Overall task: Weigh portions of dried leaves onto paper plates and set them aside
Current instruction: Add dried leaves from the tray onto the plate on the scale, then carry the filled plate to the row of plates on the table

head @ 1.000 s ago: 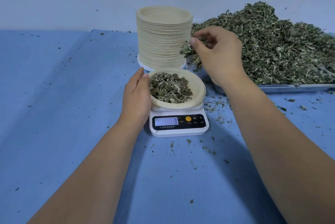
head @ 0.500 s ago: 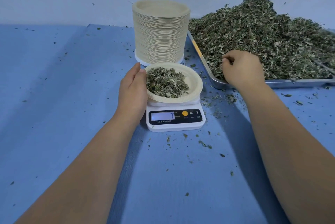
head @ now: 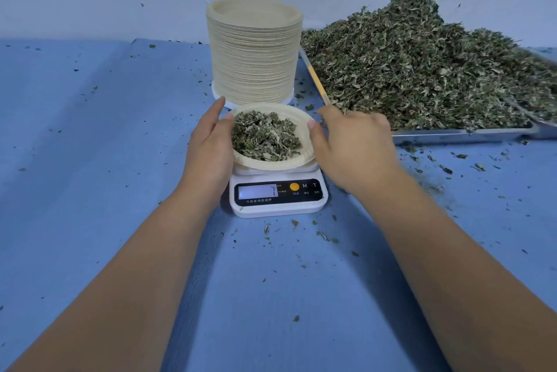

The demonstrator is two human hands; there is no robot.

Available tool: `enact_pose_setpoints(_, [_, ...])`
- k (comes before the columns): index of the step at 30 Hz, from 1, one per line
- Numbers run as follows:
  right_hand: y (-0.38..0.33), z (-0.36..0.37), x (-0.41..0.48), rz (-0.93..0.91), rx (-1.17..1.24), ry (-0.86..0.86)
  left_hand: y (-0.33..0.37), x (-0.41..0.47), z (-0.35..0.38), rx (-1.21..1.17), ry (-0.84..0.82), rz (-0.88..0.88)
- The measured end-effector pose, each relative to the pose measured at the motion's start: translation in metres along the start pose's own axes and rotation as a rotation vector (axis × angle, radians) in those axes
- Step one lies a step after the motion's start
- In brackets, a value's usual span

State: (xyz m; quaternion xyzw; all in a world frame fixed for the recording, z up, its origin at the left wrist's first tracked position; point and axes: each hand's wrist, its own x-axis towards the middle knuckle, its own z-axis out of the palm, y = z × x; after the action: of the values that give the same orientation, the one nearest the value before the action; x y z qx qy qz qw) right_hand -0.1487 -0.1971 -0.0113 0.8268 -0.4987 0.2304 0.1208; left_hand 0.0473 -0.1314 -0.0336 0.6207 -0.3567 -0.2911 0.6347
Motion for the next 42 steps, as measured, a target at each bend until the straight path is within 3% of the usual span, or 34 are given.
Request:
enact_pose_setpoints(5, [-0.009, 0.001, -0.002, 0.055, 0.102, -0.07, 0.003, 0.002, 0.003, -0.074, 0.005, -0.08])
enact_pose_setpoints(10, [-0.024, -0.005, -0.004, 0.117, 0.567, -0.093, 0.015, 0.001, -0.005, -0.443, 0.184, -0.273])
enact_pose_setpoints(13, [-0.035, -0.01, -0.006, 0.027, 0.73, -0.213, 0.025, -0.002, -0.021, -0.555, 0.284, -0.267])
enact_pose_setpoints(17, [-0.067, -0.017, -0.001, -0.224, 0.628, -0.379, 0.043, 0.0, -0.062, -0.573, 0.387, -0.22])
enact_pose_setpoints(21, [-0.126, -0.017, 0.017, -0.333, 0.69, -0.306, 0.058, 0.003, -0.12, -0.518, 0.466, -0.182])
enact_pose_setpoints(29, [-0.294, 0.013, 0.062, -0.434, 0.796, -0.344, 0.042, 0.04, -0.278, -0.415, 0.719, -0.156])
enact_pose_setpoints(38, [-0.523, 0.125, 0.152, -0.507, 0.728, -0.422, -0.001, 0.141, -0.46, 0.041, 0.893, -0.162])
enact_pose_setpoints(42, [-0.603, 0.171, 0.192, -0.501, 0.649, -0.457, -0.013, 0.196, -0.533, 0.253, 0.885, -0.206])
